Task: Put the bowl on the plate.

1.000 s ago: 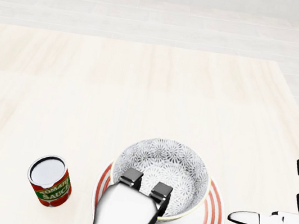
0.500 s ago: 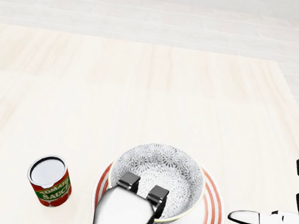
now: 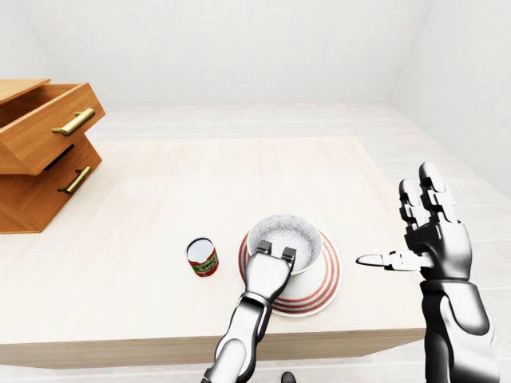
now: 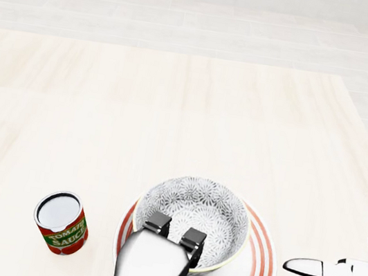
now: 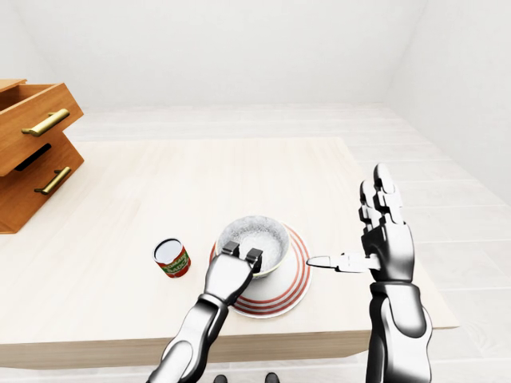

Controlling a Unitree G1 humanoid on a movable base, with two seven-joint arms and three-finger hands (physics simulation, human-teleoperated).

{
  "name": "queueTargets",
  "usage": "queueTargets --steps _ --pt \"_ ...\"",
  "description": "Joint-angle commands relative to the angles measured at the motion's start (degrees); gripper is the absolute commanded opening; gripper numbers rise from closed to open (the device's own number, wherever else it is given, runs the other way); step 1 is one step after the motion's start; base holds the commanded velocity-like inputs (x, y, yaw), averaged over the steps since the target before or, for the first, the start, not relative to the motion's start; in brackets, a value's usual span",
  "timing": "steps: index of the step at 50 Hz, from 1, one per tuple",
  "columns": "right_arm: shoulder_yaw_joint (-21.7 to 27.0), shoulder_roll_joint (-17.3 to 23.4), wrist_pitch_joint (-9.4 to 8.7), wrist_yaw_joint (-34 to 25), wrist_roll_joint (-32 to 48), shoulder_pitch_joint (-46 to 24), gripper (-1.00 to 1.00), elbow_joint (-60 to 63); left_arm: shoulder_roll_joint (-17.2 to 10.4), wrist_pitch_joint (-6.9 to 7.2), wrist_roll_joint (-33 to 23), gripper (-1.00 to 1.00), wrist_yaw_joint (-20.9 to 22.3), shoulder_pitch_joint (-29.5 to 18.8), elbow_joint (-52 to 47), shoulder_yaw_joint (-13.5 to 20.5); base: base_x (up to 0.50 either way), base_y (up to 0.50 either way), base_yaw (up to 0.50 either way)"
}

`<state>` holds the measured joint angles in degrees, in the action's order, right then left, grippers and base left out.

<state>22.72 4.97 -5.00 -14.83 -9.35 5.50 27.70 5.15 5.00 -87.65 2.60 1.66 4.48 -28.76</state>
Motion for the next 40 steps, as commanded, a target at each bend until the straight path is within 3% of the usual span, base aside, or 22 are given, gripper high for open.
queueTargets --steps 1,40 --pt "0.1 0.1 0.00 0.2 0.0 -0.3 1.00 0.4 0.0 0.00 -1.5 -1.00 -1.7 0.0 0.8 0.2 0.00 0.00 0.00" --pt "0.4 0.4 0.00 0.1 -0.6 -0.5 1.00 -0.6 0.8 0.00 -1.0 -1.00 -5.6 -0.5 7.2 -0.6 0.00 0.00 0.00"
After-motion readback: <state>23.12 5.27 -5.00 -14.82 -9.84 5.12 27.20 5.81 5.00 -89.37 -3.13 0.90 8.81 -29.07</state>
